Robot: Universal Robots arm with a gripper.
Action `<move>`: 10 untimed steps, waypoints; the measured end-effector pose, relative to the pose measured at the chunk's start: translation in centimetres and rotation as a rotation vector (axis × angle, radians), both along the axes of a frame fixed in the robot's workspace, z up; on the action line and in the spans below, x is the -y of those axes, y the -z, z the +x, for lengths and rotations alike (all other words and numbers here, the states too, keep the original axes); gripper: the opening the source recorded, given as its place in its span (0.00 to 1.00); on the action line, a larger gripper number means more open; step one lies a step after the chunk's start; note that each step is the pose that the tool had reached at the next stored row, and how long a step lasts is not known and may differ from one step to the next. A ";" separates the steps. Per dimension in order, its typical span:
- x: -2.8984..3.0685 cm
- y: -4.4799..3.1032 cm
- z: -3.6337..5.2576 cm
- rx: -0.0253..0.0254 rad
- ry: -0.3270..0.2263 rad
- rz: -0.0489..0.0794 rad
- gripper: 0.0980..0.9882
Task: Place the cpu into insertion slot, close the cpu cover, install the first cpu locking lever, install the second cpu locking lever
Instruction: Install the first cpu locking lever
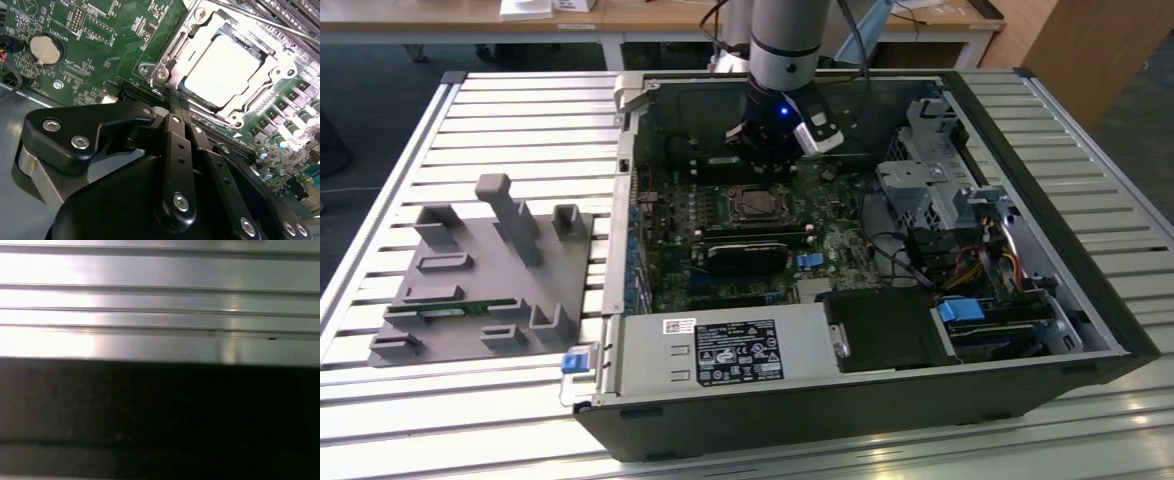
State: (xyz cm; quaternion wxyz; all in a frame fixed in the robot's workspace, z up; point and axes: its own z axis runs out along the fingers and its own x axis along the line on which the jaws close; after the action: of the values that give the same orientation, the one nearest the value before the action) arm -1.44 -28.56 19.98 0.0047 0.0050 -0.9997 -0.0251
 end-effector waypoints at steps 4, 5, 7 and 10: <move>-0.11 0.20 0.10 -0.0004 0.000 -0.008 0.01; -0.14 0.26 0.14 -0.0008 0.000 -0.009 0.01; -0.23 0.35 0.18 -0.0018 0.000 -0.010 0.01; -0.31 0.36 0.20 -0.0016 0.000 -0.009 0.01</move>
State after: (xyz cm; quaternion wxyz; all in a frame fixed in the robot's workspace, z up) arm -1.24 -28.25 19.62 0.0055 0.0050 -0.9998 -0.0207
